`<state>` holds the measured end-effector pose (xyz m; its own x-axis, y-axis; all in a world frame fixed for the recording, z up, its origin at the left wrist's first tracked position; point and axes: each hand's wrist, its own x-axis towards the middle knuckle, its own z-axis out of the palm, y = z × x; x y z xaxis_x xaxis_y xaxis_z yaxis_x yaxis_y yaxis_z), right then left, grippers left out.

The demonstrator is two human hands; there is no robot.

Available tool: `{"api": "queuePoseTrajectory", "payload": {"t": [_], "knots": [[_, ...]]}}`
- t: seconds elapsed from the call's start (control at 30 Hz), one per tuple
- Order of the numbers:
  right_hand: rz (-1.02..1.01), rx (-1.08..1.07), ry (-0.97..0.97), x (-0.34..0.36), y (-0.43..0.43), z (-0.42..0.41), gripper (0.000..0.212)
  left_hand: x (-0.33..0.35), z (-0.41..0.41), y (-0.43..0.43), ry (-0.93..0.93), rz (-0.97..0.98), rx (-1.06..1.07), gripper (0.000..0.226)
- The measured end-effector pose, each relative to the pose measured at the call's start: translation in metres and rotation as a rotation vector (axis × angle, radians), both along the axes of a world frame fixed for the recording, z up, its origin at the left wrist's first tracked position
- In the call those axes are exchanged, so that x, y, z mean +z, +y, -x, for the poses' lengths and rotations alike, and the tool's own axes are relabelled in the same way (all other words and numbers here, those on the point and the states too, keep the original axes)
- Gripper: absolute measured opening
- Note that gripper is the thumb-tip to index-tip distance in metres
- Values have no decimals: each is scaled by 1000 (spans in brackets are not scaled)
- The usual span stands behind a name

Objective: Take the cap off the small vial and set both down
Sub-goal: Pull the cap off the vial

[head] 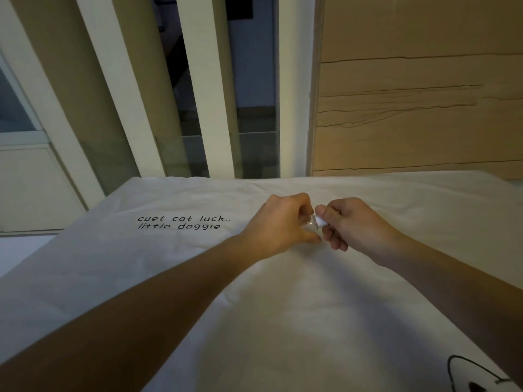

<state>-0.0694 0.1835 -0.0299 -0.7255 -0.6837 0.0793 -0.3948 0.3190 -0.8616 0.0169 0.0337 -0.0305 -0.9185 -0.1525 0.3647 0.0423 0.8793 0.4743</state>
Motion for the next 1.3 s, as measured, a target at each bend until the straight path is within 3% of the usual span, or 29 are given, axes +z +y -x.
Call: {"api": "queuePoseTrajectory", "payload": {"t": [0.1,0.2,0.3,0.47,0.53,0.63,0.83,0.9,0.97,1.13,1.3], "knots": [[-17,50,-1,-1,1,0,14,2,-2,-7,-73,-159,-22,38],[-95,114,53,2,4,1,4,0,-6,-9,-96,-134,-30,37],[-181,111,152,7,5,0,30,-1,-5,-10,-107,-85,-21,37],[-108,8,-91,4,0,-6,47,-2,-6,-6,-38,10,12,39],[-80,17,-101,5,0,-6,36,-2,-7,-7,-41,58,13,39],[-112,54,-23,7,2,-3,3,-3,-8,-12,-65,93,20,37],[-107,41,-103,6,2,-6,39,-6,-12,-14,69,217,9,35],[-70,64,-125,5,1,-6,36,-7,-13,-13,100,262,-20,35],[-67,79,-87,3,1,-3,26,-7,-14,-15,83,266,-42,34],[-94,97,33,5,0,0,4,-4,-12,-21,-61,62,-91,32],[-143,71,209,8,7,7,14,-2,-8,-36,-219,45,-65,33]]}}
